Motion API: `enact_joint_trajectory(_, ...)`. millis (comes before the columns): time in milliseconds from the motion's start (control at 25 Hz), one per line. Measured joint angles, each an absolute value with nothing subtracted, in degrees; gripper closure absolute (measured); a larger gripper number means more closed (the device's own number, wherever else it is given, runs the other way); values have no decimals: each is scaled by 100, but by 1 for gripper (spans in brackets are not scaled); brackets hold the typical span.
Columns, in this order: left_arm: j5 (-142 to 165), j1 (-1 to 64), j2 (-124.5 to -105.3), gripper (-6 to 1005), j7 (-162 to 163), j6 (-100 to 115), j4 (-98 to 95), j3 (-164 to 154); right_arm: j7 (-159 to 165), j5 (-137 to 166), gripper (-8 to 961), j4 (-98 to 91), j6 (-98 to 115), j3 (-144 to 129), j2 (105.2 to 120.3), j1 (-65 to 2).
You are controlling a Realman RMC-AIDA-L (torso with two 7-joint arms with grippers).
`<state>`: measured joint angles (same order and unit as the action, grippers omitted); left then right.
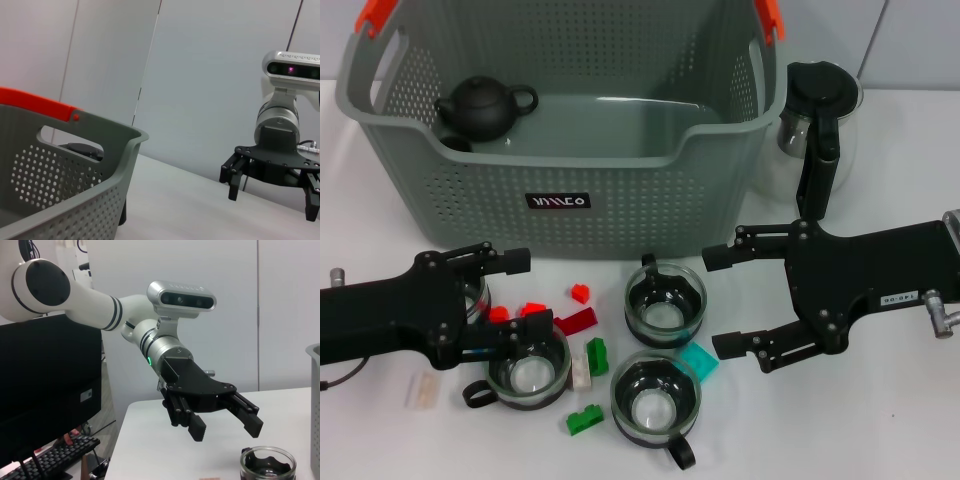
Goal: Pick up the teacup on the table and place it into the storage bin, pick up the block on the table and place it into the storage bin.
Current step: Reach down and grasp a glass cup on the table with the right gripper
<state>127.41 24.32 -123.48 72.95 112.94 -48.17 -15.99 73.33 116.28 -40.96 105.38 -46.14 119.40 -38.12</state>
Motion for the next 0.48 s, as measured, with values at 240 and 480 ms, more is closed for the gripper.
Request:
enact_joint_trajectory(240, 12742, 2412, -12350, 169, 7279, 11294, -4823, -1599, 7336, 11628, 39, -4095, 10538, -4614, 11934, -3822)
enact_joint_trajectory(480, 12724, 2385, -12363, 169, 7262, 11276, -4832, -1600, 7343, 11628, 39, -4095, 10543, -4607, 11927, -3814)
